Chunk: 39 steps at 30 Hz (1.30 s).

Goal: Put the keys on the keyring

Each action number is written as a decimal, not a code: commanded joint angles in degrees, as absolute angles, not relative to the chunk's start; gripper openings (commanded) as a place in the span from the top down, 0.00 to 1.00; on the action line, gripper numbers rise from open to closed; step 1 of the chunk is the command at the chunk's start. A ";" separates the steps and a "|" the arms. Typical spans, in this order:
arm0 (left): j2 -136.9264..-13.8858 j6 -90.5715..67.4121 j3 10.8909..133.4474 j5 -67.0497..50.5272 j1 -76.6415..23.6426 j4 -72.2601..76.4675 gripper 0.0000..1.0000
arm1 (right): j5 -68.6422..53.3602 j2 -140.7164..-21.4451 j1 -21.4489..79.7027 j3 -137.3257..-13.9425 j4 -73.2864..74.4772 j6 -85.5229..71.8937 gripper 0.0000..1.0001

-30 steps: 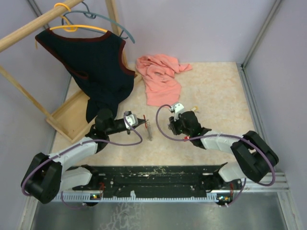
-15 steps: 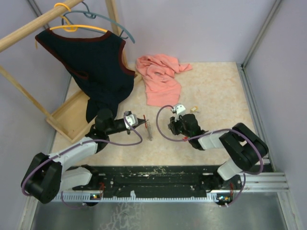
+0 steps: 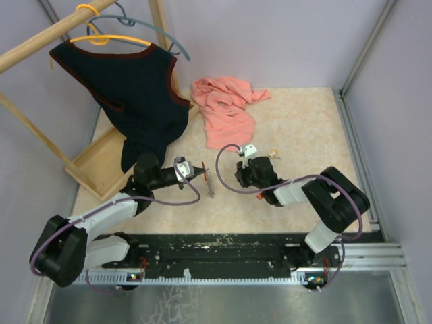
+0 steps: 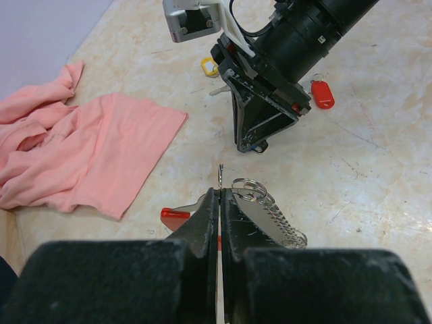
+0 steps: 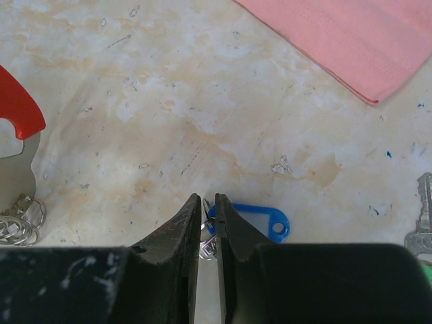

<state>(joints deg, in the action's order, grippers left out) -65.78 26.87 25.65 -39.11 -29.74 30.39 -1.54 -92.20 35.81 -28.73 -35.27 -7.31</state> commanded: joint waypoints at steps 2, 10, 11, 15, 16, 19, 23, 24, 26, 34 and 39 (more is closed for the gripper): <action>-64.78 27.04 26.48 -40.41 -29.36 31.21 0.99 | -0.97 -92.06 35.51 -31.44 -34.84 -7.82 0.90; -64.52 27.05 26.45 -40.43 -29.36 31.11 0.99 | -1.40 -90.17 35.51 -38.22 -18.25 -8.26 1.00; -64.51 27.07 26.47 -40.46 -29.40 31.05 0.99 | -1.78 -90.02 35.52 -40.06 -14.76 -8.26 1.00; -64.43 27.07 26.55 -40.47 -29.37 30.94 0.99 | -2.39 -91.20 35.55 -49.61 2.69 -7.99 1.00; -64.42 27.15 26.54 -40.53 -29.40 30.89 0.99 | -2.45 -92.58 35.57 -52.65 9.59 -7.80 1.00; -64.42 27.23 26.54 -40.68 -29.37 30.69 0.99 | -2.64 -97.54 35.58 -61.41 24.11 -6.33 1.00; -64.34 27.33 26.67 -40.86 -29.36 30.51 0.99 | -2.21 -102.62 35.61 -70.40 36.17 -3.08 1.00; -64.41 27.31 26.66 -40.93 -29.36 30.46 0.99 | -1.76 -104.16 35.60 -71.96 38.19 -2.37 1.00; -64.42 27.40 26.76 -41.04 -29.36 30.34 0.99 | -0.79 -107.13 35.67 -75.04 41.14 -1.51 1.00; -64.77 27.64 26.94 -41.21 -29.40 29.89 0.99 | 0.15 -115.59 38.19 -85.07 44.70 -0.18 0.98; -64.69 27.75 26.94 -41.08 -29.37 29.81 0.99 | 0.32 -114.57 39.20 -85.76 42.90 -0.09 0.89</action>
<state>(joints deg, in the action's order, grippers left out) -65.60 27.05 25.65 -39.75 -29.74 29.95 -0.40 -115.31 38.04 -83.85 42.78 -0.99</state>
